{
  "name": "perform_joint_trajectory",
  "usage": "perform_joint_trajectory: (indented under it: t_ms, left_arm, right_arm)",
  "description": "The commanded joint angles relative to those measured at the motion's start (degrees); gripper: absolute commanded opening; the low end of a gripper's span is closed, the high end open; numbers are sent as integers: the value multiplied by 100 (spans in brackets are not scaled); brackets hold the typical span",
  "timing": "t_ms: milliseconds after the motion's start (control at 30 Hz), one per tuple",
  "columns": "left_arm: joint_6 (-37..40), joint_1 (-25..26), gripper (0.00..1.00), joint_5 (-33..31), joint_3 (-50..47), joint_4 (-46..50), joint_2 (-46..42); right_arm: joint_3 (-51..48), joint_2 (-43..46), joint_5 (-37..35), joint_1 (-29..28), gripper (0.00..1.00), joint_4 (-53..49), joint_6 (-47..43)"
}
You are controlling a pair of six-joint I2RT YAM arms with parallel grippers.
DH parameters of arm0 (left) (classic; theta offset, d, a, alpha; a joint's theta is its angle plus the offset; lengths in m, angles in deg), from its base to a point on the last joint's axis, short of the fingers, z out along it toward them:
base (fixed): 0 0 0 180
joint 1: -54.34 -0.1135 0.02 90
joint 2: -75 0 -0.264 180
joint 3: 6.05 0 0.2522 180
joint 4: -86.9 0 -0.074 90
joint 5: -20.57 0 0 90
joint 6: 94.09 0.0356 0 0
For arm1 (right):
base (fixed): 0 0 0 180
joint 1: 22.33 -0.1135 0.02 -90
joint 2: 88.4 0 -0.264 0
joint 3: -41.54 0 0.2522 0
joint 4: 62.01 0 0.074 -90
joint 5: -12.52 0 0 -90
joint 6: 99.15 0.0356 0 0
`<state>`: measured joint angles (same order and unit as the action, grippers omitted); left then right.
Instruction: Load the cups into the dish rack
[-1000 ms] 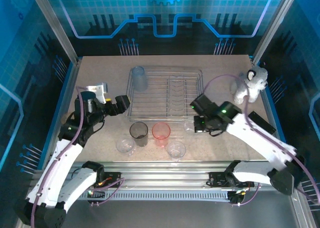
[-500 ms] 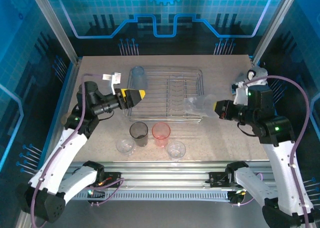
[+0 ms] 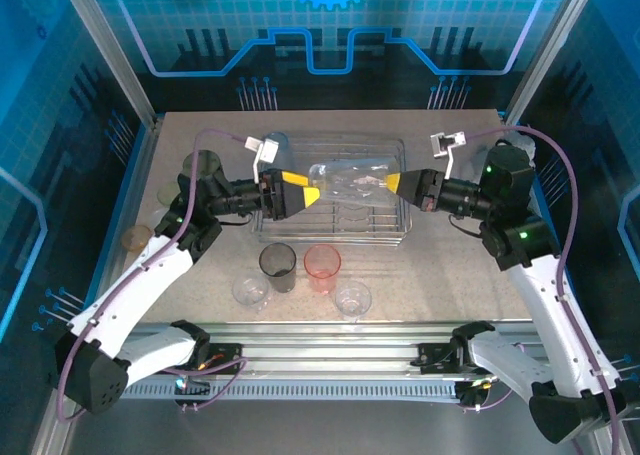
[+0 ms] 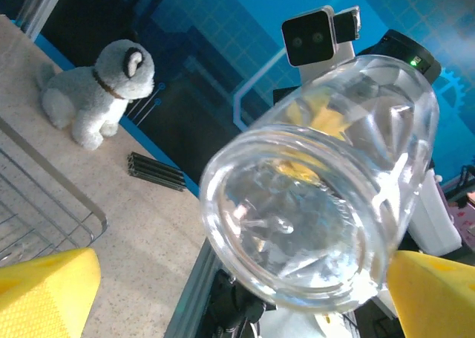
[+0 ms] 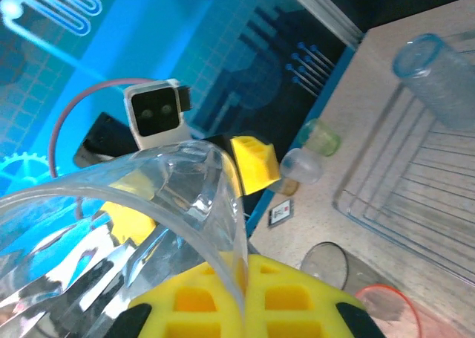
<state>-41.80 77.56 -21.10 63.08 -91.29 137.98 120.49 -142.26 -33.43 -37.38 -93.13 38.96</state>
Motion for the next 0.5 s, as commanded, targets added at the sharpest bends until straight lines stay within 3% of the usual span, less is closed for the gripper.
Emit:
perform_joint_trajectory:
  t_ms: [0, 267, 467]
  left_arm:
    - [-227, 46, 99, 122, 184, -474, 107]
    - [-646, 36, 98, 247, 52, -1133, 307]
    - [-1029, 41, 77, 531, -11, -1705, 424]
  right_arm:
    - [19, -89, 313, -294, 0, 777, 314]
    - [-126, -412, 264, -531, 0, 1208, 478]
    - [-151, -604, 229, -562, 0, 1499, 628]
